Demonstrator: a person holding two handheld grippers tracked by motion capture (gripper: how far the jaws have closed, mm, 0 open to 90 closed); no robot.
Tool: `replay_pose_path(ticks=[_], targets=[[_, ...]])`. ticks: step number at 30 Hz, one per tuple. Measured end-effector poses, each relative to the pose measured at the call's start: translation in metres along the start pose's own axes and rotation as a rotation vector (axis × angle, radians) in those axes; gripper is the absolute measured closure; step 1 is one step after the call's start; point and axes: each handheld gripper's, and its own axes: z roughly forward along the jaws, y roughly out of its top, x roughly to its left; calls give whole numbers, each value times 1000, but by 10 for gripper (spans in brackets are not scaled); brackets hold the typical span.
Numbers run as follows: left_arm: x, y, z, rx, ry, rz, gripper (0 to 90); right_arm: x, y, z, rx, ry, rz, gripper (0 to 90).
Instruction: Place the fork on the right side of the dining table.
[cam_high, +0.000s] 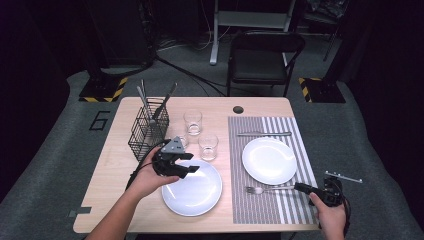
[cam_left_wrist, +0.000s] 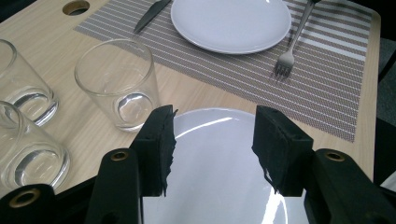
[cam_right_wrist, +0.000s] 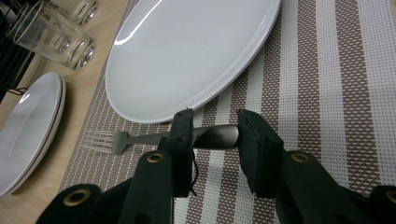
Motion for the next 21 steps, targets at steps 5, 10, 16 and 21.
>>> replay_pose_path(ticks=[5, 10, 16, 21], targets=[[0, 0, 0, -2, 2, -3, 482, -2, 0, 0, -3, -1, -1, 661], [0, 0, 0, -2, 2, -2, 482, -3, -1, 1, 4, -11, 5, 661], [0, 0, -1, 2, 0, -5, 482, -5, -1, 1, 1, -21, 8, 660], [0, 0, 0, -1, 2, -3, 482, -5, -1, 1, 3, -28, 14, 657]])
